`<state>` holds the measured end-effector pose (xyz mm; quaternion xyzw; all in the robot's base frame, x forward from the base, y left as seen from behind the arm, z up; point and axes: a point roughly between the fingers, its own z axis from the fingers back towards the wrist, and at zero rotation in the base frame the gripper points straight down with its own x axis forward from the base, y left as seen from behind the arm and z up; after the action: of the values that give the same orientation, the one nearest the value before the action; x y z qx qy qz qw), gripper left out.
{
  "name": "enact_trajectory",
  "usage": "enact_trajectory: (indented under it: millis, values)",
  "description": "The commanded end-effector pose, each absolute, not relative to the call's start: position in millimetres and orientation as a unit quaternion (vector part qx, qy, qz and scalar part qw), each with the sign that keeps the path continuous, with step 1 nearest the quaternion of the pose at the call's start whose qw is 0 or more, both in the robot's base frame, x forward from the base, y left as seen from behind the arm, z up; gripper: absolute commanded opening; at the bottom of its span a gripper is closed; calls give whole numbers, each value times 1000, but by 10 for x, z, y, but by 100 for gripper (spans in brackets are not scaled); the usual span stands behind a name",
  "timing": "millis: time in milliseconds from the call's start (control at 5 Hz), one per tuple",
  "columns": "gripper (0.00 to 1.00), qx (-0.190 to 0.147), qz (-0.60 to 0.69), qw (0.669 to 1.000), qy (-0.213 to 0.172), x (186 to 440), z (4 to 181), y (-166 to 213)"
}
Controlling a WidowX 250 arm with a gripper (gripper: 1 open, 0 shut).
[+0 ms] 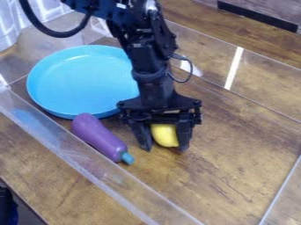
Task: Move the carrot to the right side
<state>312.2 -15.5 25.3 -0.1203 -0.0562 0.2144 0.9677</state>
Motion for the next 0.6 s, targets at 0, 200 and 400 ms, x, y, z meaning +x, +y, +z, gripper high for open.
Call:
enact_trajectory:
  millis: [0, 200, 400]
  values:
    - [0, -121, 213, 967, -68, 3160, 347, -187]
    - [0, -121, 214, 967, -68, 3152, 389, -246]
    - [0, -120, 211, 968, -68, 3206, 326, -387]
